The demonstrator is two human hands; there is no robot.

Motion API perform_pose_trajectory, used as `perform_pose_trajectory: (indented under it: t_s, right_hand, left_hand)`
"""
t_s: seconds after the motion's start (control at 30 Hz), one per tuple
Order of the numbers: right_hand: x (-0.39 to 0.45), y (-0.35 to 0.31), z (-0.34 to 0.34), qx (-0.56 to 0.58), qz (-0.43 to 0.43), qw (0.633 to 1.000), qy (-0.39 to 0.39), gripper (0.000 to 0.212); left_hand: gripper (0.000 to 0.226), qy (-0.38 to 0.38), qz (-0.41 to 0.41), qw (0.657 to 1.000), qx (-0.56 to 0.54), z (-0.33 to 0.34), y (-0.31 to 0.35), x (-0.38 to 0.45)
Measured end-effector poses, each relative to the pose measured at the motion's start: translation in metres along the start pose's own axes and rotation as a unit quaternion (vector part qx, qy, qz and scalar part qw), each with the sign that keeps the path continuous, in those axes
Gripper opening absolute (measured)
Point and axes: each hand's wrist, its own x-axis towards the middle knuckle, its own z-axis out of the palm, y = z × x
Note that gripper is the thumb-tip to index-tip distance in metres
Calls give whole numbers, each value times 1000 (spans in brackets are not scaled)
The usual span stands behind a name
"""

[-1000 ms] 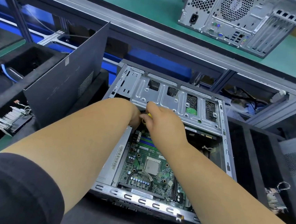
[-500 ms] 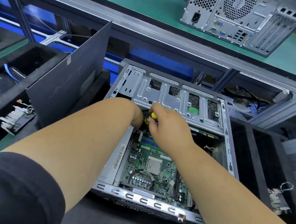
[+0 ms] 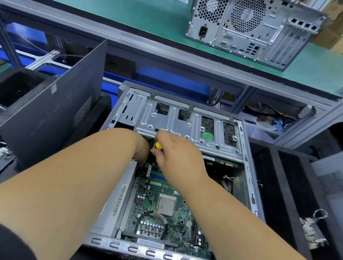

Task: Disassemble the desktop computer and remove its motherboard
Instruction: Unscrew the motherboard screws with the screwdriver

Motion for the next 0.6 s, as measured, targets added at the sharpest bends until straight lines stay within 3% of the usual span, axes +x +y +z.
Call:
perform_pose_trajectory:
  t_s: [0.23,0.43,0.6]
  right_hand:
    - [0,-1,1,19,-2,1000,8,32]
    - [-2,-1,4,-4,17,1000,10,26]
    - [-3,-2,4,-40,13,999,1,17]
  left_hand:
    - [14,21,5,1000,-13,1,-3,-2]
    - [26,-8,5,1000,3,1,3,-1]
    - [37,16,35,999,31,4,2,2]
